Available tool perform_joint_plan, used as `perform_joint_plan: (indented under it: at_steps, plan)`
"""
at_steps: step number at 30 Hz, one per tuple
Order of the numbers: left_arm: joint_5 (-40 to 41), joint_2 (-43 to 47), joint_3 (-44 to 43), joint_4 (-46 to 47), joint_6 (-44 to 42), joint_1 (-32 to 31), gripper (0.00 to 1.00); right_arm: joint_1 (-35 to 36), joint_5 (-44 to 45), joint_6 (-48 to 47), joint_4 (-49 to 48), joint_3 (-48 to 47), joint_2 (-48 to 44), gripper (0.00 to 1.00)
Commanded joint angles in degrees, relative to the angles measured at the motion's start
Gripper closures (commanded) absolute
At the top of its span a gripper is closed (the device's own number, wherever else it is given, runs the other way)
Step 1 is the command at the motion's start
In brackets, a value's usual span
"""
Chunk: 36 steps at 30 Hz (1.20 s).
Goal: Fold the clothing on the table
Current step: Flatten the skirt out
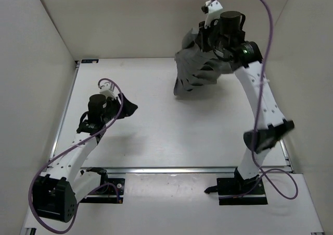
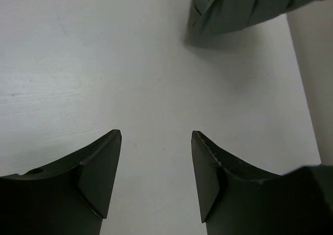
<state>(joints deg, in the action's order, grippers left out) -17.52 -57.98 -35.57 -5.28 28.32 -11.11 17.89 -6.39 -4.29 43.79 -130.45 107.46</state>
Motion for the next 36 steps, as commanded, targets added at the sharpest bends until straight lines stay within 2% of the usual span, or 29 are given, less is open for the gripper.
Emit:
perform_joint_plan:
  at_steps: [1, 4, 6, 9, 11, 12, 14, 15, 18, 22, 25, 30, 34, 36]
  plan:
    - [2.14, 3.13, -5.99, 0.63, 0.86, 1.79, 0.33, 3.72, 2.45, 2.26, -4.14, 3.18, -12.7, 1.0]
    - [1.61, 4.01, -8.9, 0.19, 1.3, 2.76, 0.31, 5.92, 0.33, 3.86, -3.89, 5.9, -16.93, 1.0]
    - [2.57, 4.71, -11.09, -1.04, 1.39, 3.2, 0.3, 8.63, 2.68, 3.59, -3.37, 6.61, -18.85, 1.0]
    - [2.58, 5.85, -12.76, -1.93, 1.83, 4.08, 0.29, 7.08, -2.19, 6.12, -2.83, 8.8, -20.88, 1.0]
    - [-0.83, 5.77, -13.2, -0.53, 2.44, 4.26, 0.23, 5.75, -3.45, 6.67, -5.11, 12.67, -22.46, 1.0]
    - [-2.5, 5.86, -12.25, 0.52, 3.58, 3.65, 0.22, 5.75, -3.1, 6.58, -5.47, 14.85, -23.08, 1.0]
    - [-10.39, 6.12, -9.1, 8.48, 5.08, 2.51, 0.21, 5.75, -3.45, 6.58, -5.56, 16.19, -22.56, 1.0]
    - [-11.04, 6.64, -6.12, 10.44, 6.39, 0.93, 0.18, 5.84, -3.89, 6.67, -5.3, 16.46, -22.99, 1.0]
    - [-13.32, 6.21, 1.0, 17.31, 9.2, -2.23, 0.23, 7.33, -3.63, 6.67, -5.83, 16.37, -22.82, 0.99]
    - [-16.4, 4.72, 9.19, 28.54, 14.83, -2.59, 0.15, 7.78, -4.59, 7.02, -5.65, 15.4, -22.73, 1.0]
    - [-15.45, -1.85, 11.93, 34.53, 14.67, -4.17, 0.12, 7.95, -5.47, 7.29, -6.09, 15.41, -23.43, 1.0]
    - [-14.12, -13.62, 12.37, 54.45, 19.83, -3.92, 0.14, 8.56, -6.87, 7.81, -5.21, 15.14, -24.22, 1.0]
    - [-15.79, -24.78, 4.75, 63.8, 23.18, -3.13, 0.08, 7.78, -9.59, 7.81, -4.42, 15.05, -25.89, 1.0]
    - [-17.63, -29.45, 1.84, 69.93, 25.37, -2.95, 0.09, 7.16, -11.35, 8.07, -4.24, 15.67, -27.39, 1.0]
